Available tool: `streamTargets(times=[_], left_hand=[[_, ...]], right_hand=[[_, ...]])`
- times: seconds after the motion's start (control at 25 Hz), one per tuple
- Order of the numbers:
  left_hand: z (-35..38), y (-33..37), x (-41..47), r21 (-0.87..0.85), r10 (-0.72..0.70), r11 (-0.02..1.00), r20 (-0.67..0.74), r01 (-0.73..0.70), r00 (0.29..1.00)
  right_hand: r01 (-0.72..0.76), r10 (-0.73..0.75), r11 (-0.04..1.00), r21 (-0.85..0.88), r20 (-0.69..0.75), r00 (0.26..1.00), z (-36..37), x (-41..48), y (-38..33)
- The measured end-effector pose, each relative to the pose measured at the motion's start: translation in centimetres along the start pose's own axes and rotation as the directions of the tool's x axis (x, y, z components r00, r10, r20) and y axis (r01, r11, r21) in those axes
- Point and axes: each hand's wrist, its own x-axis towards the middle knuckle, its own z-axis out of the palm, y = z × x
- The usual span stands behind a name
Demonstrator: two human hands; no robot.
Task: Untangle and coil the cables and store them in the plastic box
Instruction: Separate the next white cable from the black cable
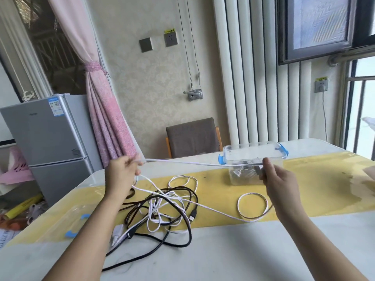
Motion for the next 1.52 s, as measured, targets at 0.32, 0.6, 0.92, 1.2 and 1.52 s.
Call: streamTargets(times=[0.32,0.6,0.92,1.2,1.52], left_hand=[[4.7,8.4,-6.1,0.298,0.343,0.781,0.529,-0.548,0.777],[5.3,2.8,-6.4,0.348,0.208,0.799,0.607,-0.491,0.767],[3.9,-4.4,-6.5,0.481,0.017,0.840,0.439,-0.251,0.898],[4.6,-5.7,-8.4,0.332,0.042,0.939,0.163,-0.095,0.986],[4.6,-4.8,-8.7,0.213,0.317,0.920,0.088,-0.329,0.944]], right_hand=[[0.291,-0.262,0.956,0.021,0.502,0.824,2.2,-3.9,-1.3],[0.129,-0.104,0.992,-0.019,0.480,0.871,2.1,-2.7,-1.1],[0.036,0.049,0.530,-0.847,0.072,0.996,-1.2,1.3,3.8],[0.592,-0.161,0.678,-0.435,0.698,0.698,4.2,-4.4,2.8],[0.736,-0.096,0.593,-0.328,0.878,0.469,8.0,-8.7,3.2]])
